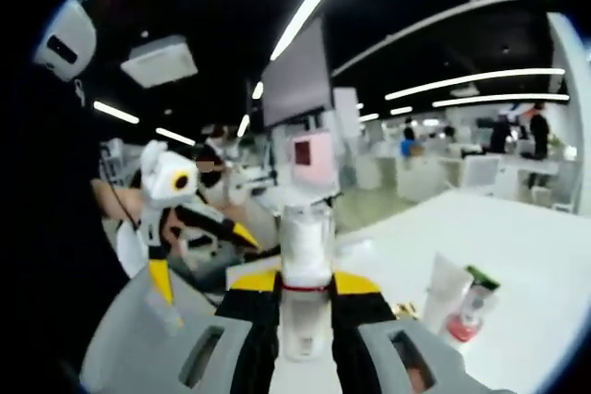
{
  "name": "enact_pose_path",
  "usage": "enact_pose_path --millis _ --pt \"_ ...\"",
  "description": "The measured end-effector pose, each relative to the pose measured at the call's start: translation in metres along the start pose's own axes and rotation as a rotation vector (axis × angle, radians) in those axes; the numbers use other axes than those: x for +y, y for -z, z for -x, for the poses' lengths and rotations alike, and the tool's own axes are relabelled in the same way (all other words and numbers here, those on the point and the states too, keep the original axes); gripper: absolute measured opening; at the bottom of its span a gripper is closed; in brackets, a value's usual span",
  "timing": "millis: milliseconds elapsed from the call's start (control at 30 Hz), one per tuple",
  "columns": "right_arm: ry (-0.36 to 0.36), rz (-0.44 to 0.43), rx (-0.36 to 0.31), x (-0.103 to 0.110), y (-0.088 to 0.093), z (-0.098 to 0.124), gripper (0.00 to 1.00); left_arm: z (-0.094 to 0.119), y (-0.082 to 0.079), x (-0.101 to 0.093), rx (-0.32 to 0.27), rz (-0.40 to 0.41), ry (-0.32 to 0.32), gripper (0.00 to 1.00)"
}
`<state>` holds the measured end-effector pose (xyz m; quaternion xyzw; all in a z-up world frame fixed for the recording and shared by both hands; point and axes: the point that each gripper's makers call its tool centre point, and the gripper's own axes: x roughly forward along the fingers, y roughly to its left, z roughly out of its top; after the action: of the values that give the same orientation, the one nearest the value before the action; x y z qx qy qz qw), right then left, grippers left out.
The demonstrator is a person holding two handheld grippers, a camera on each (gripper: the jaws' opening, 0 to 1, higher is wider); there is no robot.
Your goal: Arrange the skincare products in the storage area until every visible bottle or jar stands upright without overlapping.
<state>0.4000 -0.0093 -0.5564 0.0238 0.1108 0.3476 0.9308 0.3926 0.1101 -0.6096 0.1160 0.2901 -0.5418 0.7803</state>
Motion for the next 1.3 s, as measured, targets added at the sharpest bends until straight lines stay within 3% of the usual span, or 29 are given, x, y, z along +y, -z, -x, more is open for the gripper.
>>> enact_pose_path --millis 433,700,1033,1300 --pt "0.006 0.045 0.004 -0.026 0.026 -0.007 0.13 -0.006 0.016 0.003 -0.004 0.029 -0.011 0.99" --pt "0.029 0.049 -0.014 -0.043 0.045 -0.018 0.13 -0.006 0.021 0.015 -0.024 0.069 -0.049 0.97" --pt "0.012 0.064 -0.025 -0.064 0.068 -0.031 0.13 -0.010 0.044 0.020 -0.017 0.121 -0.064 0.96" --pt "0.008 0.084 -0.027 -0.079 0.084 -0.031 0.13 -0.016 0.044 0.028 -0.007 0.101 -0.083 0.95"
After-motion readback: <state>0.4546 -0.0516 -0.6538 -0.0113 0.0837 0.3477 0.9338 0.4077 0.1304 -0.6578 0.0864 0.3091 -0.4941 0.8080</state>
